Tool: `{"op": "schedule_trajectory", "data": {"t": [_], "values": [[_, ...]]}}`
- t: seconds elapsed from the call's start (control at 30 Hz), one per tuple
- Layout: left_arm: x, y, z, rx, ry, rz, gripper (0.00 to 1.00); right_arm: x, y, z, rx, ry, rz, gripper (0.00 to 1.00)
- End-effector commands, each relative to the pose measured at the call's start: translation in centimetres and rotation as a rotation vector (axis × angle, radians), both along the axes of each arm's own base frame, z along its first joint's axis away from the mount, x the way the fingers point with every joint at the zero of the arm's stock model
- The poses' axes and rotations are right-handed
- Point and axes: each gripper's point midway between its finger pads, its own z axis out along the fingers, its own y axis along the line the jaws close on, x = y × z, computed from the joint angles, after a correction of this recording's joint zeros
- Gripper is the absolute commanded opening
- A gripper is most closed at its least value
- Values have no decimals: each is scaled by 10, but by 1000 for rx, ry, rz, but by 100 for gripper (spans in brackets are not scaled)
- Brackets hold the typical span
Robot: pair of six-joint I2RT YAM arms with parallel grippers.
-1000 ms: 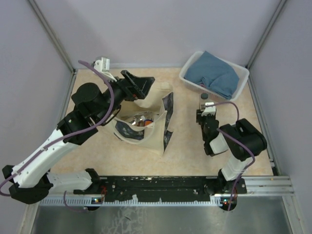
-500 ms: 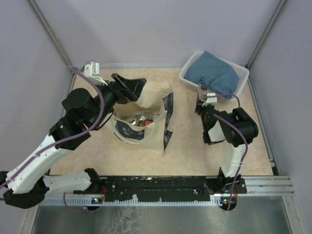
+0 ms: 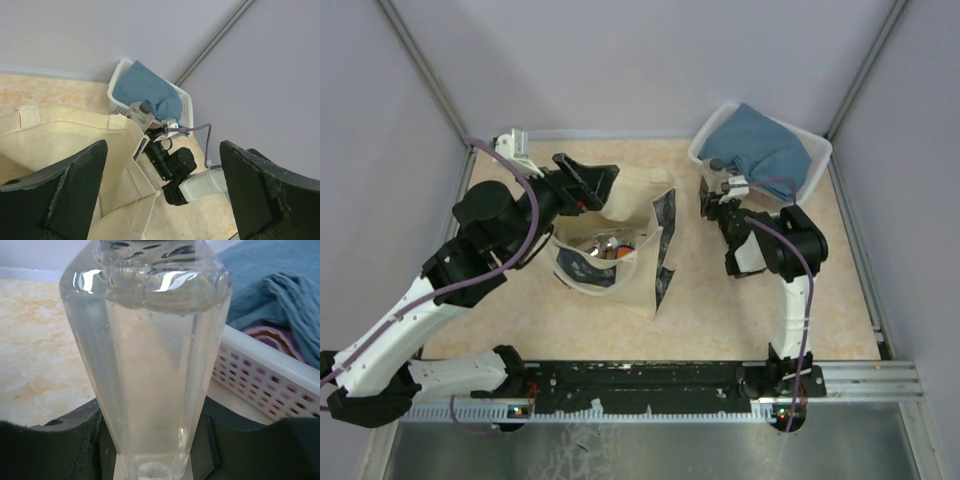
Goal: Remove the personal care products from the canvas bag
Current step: Place the care product at the center of the board.
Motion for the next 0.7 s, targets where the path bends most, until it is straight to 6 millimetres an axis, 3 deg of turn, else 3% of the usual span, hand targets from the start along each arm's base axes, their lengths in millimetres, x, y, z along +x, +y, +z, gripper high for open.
{"op": "schedule_trajectory", "data": {"t": [0.0, 0.03, 0.07, 0.1, 0.3, 0.4, 0.5, 0.67], "values": [[2, 2, 4, 19, -10, 17, 99, 13, 28, 76, 56, -271, 103, 0], [3, 0, 2, 24, -8, 16, 99, 13, 30, 75, 43, -278, 113, 0], [4, 0, 2, 27, -8, 15, 99, 12, 31, 75, 37, -283, 117, 7], [4, -1, 3, 31, -10, 15, 99, 10, 31, 77, 34, -293, 121, 22], [7, -5, 7, 41, -20, 13, 99, 6, 29, 81, -17, -301, 111, 46], [9, -7, 4, 45, -15, 11, 99, 3, 27, 84, -56, -311, 101, 73], [8, -8, 3, 44, -12, 7, 99, -5, 23, 90, -96, -334, 69, 85], [6, -4, 4, 31, -11, 11, 99, -22, 13, 106, -124, -369, 30, 90]]}}
